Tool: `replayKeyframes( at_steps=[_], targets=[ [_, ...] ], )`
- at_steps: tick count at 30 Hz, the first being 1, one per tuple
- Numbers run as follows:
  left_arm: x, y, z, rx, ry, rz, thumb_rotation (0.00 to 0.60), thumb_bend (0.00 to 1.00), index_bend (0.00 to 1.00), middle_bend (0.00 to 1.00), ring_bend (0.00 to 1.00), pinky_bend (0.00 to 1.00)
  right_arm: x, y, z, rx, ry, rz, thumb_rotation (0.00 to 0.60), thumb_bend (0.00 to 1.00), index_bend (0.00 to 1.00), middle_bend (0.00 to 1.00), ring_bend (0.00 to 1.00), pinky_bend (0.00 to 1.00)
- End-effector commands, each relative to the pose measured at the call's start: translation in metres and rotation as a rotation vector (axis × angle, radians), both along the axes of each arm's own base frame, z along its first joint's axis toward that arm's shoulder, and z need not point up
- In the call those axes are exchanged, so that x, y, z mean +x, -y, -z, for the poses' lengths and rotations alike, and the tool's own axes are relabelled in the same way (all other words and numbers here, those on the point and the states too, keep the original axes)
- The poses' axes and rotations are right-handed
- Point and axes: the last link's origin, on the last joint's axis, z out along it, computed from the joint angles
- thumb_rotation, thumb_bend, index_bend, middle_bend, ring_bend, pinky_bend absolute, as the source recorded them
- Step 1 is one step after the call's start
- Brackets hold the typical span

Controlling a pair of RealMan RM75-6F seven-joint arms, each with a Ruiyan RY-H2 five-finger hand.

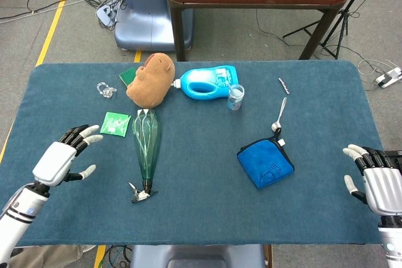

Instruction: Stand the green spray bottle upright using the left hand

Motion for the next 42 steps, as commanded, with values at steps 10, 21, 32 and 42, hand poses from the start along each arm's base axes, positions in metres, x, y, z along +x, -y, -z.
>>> replayKeyframes(
  at_steps=[10,21,32,42],
  targets=[
    [0.063,-0.055,0.045,-0.177,0.023,0.104,0.600,0.28,0.24,0.12,0.03,0.00,0.002,-0.001,-0.002,-0.002,0.000,0.003,0.600,0.35,0.26,0.23,0.16,0.19],
    [0.097,-0.083,0.078,-0.280,0.009,0.061,0.589,0.26,0.22,0.12,0.00,0.00,-0.002,-0.004,-0.004,-0.003,0.004,0.015,0.600,0.35,0.26,0.23,0.16,0.19],
    [0.110,-0.116,0.104,-0.323,-0.081,-0.053,0.517,0.25,0.22,0.12,0.00,0.00,-0.005,-0.005,-0.005,0.000,0.007,0.022,0.600,0.35,0.26,0.23,0.16,0.19],
    [0.109,-0.137,0.115,-0.345,-0.110,-0.180,0.363,0.22,0.23,0.16,0.00,0.00,-0.009,-0.007,-0.006,-0.002,0.012,0.034,0.600,0.35,0.26,0.23,0.16,0.19]
  ],
)
